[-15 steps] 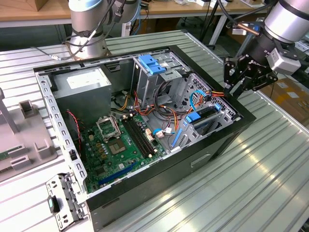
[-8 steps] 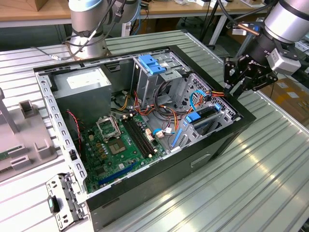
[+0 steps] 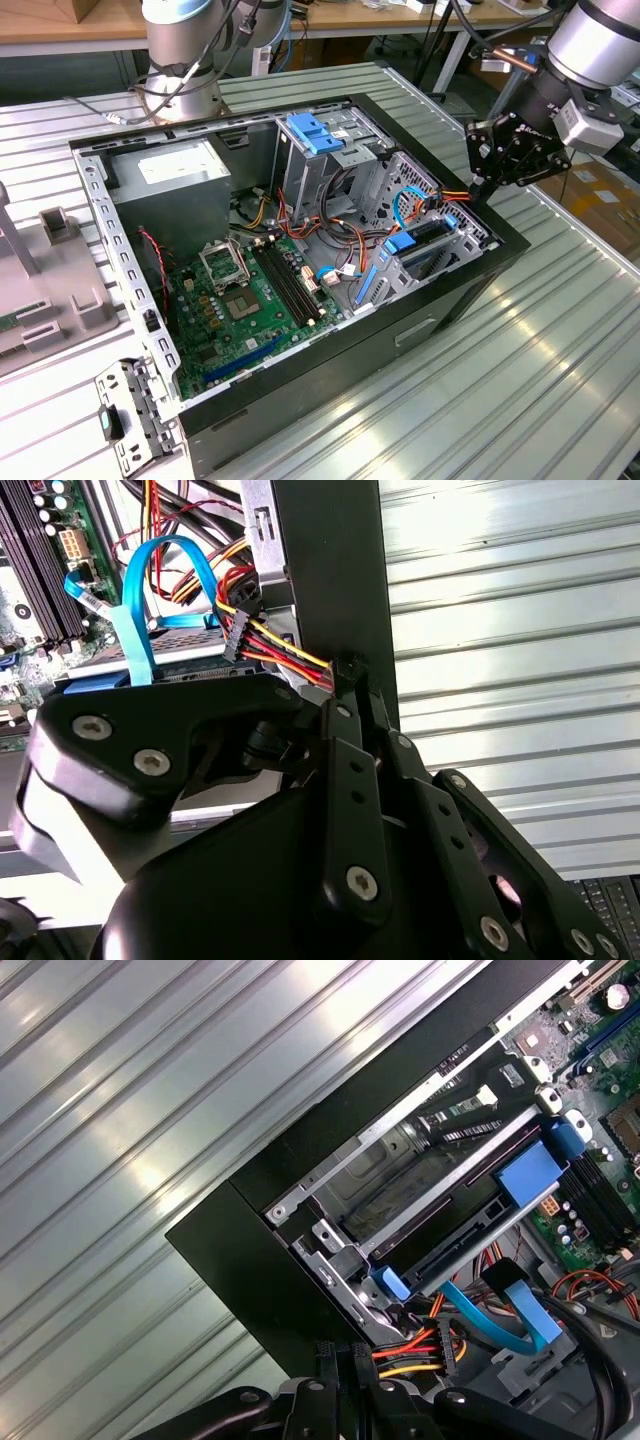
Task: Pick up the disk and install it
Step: 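Insert the first disk wire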
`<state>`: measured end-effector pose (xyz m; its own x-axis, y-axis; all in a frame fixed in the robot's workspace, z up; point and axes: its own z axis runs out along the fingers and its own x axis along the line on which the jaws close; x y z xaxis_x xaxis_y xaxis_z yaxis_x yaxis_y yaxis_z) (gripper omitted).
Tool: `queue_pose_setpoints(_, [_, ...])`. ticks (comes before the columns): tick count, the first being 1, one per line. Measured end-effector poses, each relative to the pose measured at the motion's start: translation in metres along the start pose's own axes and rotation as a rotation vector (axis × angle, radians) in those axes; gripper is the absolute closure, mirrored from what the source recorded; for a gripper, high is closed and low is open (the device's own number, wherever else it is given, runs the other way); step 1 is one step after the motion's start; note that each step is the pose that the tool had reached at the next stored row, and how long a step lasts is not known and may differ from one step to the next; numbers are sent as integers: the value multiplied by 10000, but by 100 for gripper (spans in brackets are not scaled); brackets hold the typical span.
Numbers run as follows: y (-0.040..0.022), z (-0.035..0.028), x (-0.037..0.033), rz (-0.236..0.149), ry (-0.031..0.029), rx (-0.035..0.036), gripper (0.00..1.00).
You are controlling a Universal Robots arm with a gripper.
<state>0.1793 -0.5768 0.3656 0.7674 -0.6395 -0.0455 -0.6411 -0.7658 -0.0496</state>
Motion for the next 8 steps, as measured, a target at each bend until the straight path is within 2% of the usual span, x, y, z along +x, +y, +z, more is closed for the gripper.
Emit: queue_pose_setpoints(8, [-1,1,1,0,-3,3,83])
